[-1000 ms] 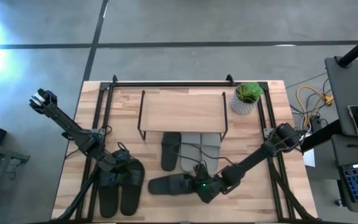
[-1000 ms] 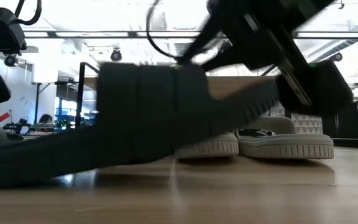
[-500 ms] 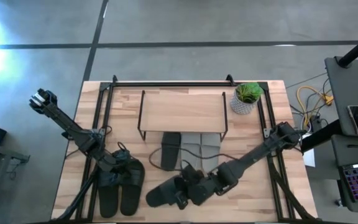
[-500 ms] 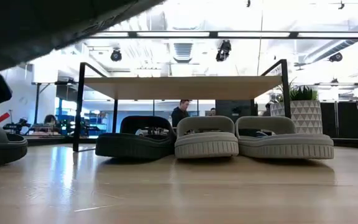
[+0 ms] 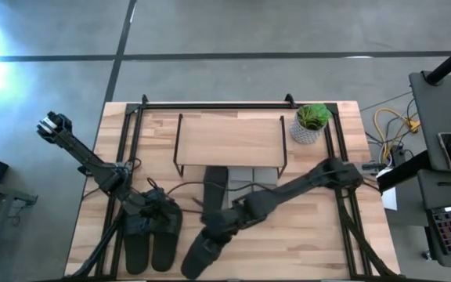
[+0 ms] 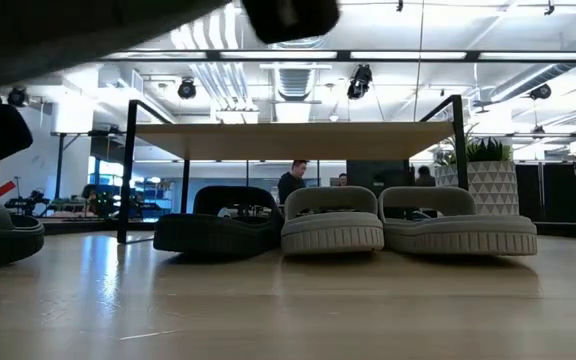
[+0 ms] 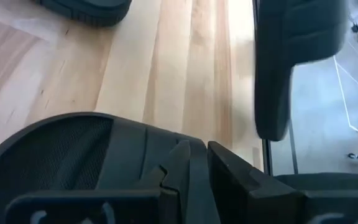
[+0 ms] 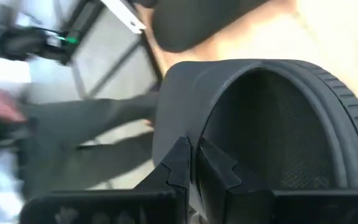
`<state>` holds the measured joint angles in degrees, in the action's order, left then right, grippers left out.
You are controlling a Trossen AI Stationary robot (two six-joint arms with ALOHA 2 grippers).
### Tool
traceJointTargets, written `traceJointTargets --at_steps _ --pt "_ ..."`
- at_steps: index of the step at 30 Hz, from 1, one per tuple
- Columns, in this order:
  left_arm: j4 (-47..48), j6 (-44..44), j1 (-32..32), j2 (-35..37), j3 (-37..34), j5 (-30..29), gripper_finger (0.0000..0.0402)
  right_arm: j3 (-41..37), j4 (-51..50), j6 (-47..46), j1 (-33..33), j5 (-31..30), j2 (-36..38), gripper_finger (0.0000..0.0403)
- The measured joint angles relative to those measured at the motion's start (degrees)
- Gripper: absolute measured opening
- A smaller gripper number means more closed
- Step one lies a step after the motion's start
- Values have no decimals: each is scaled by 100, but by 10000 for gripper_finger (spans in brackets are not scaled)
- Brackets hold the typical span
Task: Pick and place slides into the shelf
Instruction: Put the black slide under the shelf
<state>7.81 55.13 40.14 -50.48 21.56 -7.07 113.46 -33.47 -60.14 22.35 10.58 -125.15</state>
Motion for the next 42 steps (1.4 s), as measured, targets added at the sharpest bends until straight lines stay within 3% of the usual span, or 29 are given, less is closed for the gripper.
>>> traceJointTargets --at_steps 5,10,16,27,33,42 --pt "-17 5 0 -2 13 -36 42 1272 -1173 626 -208 128 -746 12" --pt "-170 -30 0 -137 277 -36 42 2166 -1516 1102 -407 379 -1292 13" --pt "-211 -452 4 -688 769 -75 42 2119 -1411 1284 -576 271 -1334 13" --pt "-137 -590 9 -1911 816 114 42 2136 -1421 1633 -731 -63 -1371 13" --pt "-245 -435 11 -1859 842 97 42 2132 -1405 1961 -804 -489 -1371 13" --pt "-274 -318 20 -1534 791 -120 42 2132 -1118 2033 -922 -511 -1471 24"
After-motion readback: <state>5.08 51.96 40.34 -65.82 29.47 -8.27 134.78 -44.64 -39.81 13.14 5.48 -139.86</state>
